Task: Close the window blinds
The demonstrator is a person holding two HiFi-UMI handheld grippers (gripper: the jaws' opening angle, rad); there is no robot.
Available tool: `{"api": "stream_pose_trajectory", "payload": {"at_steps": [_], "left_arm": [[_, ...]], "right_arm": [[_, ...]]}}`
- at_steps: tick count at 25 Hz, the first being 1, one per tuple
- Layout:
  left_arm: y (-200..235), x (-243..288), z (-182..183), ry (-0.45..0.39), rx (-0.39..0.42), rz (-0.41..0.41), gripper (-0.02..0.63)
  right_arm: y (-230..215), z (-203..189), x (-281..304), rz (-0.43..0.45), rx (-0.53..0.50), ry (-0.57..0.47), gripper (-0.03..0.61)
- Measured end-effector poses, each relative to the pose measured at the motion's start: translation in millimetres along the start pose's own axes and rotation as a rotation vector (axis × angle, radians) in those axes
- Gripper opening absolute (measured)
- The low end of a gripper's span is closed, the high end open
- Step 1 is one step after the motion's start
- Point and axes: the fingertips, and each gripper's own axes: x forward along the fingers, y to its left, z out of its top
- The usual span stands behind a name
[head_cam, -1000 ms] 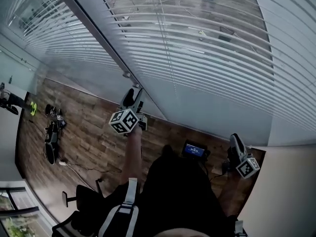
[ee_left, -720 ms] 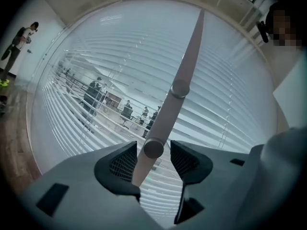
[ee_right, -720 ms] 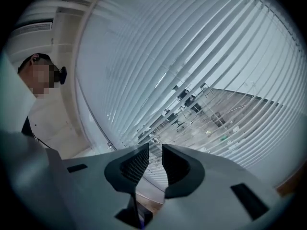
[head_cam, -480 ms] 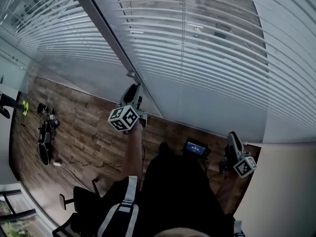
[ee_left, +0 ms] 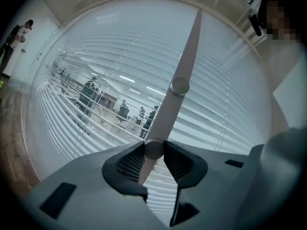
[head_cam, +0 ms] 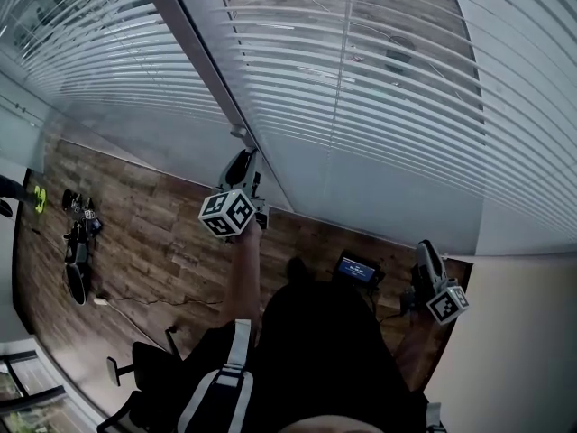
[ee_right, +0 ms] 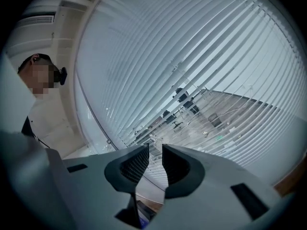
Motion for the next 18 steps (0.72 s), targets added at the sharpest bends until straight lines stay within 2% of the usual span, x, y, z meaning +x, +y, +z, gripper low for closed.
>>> {"api": "stream_pose_trajectory", "payload": {"at_steps": [2,4,15,17,18], "left_arm": [[-0.5,-0.5,-0.9,0.009,0.037,0.009,0.135],[-1.9,0.4,-1.7,0.03,0.106,0.023,0.134],[-7.5,3.1,-6.3,0.157,0.628,0.175,0.133],[-7.3,4.6,-6.8,0.164,0.681,0.186,0.135],[-7.8,5.0,-7.5,0.163,0.677,0.18,0.135]], "right_arm": [[-0.7,-0.4,-1.9,-0.004,0.001,-0.003,0.091],[-2.1,-1.3,-2.4,-0.012,0.002,0.0,0.091],[12.4,0.3,3.4,0.009,-0.014,0.006,0.091],[13.6,-0.7,3.5,0.009,-0.016,0.007,0.091],[14.4,-1.0,3.3,0.01,-0.017,0.006,0.091]]}}
